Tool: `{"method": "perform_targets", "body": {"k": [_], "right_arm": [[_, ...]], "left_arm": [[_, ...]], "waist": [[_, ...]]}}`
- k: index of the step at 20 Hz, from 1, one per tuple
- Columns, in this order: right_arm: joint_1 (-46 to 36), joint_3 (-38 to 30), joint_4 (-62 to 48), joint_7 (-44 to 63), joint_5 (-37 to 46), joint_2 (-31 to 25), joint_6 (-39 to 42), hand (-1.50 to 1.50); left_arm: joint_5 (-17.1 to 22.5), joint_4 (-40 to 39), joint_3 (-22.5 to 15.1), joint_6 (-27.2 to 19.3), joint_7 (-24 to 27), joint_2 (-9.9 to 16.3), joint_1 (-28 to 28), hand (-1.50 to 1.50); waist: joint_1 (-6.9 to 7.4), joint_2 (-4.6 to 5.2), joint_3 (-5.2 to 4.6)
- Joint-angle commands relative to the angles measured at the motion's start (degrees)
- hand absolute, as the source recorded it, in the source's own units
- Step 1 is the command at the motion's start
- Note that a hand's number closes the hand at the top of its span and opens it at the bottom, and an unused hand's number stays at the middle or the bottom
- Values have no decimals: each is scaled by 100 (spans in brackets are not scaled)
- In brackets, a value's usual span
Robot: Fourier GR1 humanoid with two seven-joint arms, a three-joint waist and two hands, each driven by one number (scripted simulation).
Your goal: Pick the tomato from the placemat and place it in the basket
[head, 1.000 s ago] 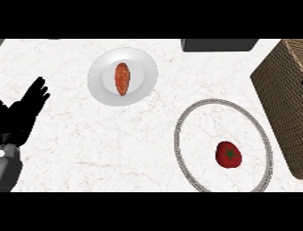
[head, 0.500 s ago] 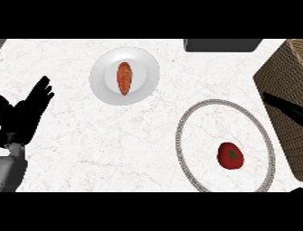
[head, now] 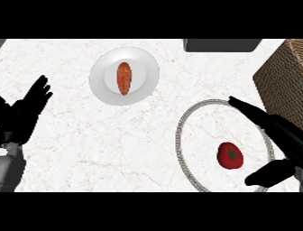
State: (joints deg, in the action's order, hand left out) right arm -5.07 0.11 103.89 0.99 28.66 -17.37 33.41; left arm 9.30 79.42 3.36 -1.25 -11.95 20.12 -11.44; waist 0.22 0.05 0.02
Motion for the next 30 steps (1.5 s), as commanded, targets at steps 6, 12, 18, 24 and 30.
{"method": "perform_targets", "body": {"k": [6,12,18,24,30], "right_arm": [[-185,131,-940,-600,661,-263,21,-150],[-53,132,-952,-854,879,38,-210,-150],[285,-44,-843,-1350,636,-128,128,-150],[750,306,-361,-1334,924,105,39,-150],[389,286,-1079,-1489,1541,117,-496,-150]], "left_arm": [[-85,-391,395,310,121,84,-218,0],[-365,-50,390,247,168,-251,25,0],[-463,20,357,246,-184,-366,-150,0],[-348,207,646,536,-116,-171,99,0],[-557,-350,587,503,260,-428,-116,0]], "waist": [[-28,-2,-2],[-23,-7,-2],[-34,-7,-2],[-32,-12,-2],[-30,-3,-3]]}}
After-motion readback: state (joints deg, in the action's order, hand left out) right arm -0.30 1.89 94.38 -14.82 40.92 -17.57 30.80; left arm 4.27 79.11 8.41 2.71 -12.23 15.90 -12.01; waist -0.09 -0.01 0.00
